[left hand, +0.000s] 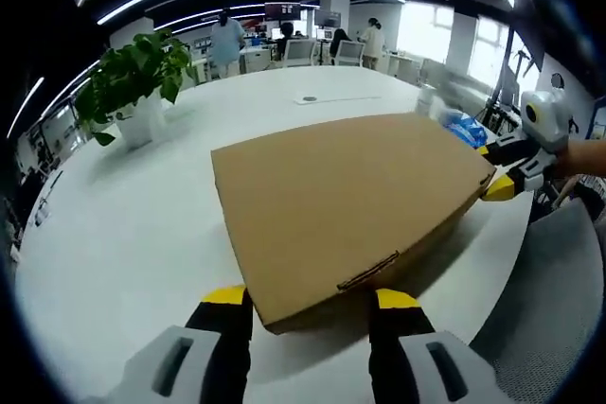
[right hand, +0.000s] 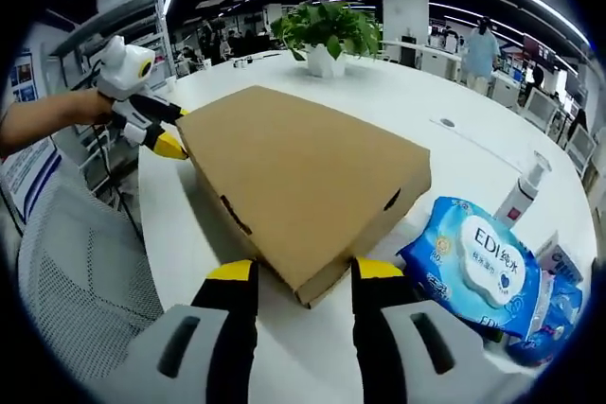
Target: Operate the shoe box by opening the lid, removing the specified soft item, and placing it in the target area until the item is outside and the box remains undamaged.
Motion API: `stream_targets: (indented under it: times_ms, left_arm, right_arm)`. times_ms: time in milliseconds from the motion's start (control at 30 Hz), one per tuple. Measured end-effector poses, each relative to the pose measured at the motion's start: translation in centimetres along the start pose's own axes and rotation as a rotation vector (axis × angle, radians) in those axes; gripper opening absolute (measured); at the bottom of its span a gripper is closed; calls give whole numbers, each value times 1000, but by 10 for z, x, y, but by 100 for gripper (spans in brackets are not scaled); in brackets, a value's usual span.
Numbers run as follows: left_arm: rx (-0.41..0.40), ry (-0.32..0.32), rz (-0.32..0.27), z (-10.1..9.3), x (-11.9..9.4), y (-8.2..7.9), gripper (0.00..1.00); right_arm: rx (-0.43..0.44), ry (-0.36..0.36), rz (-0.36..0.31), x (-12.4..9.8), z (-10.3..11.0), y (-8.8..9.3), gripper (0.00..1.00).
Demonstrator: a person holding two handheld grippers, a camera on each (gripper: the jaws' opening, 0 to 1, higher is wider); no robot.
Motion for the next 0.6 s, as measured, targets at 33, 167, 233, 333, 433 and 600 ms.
stream_targets:
  times_ms: [33, 167, 233, 333, 433, 600]
  left_arm:
    - [0, -1, 0, 1, 1, -1, 49]
    - [-3, -2, -2, 4, 7, -8, 49]
    - [-3, -2, -3, 7, 11, -11, 49]
    - [-3, -3, 0, 10, 16, -16, 49]
    - [-2, -2, 0, 13, 21, -21, 49]
    - [-3, -2, 0, 18, 28, -29, 49]
  right_arm:
    - [0, 0, 0, 1, -2, -1, 36]
    - [-1, -1, 1, 5, -10, -7, 36]
    - [0, 0, 1, 6, -13, -9, 36]
    - [0, 0, 1, 10, -19, -13, 36]
    - [1, 2, 2, 13, -26, -18, 36]
    - [1, 4, 5, 18, -35, -24, 36]
Point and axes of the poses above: the point that each gripper's makers call its tool centre point, and the gripper's own axes: x roughly forward along the fingers, z roughly to its left, y roughly out of its underside, the point moved 2 cm from there along -x, roughly backward along the fingers, and after that the axes turned 7 degrees about x, right-handed, at the moved point
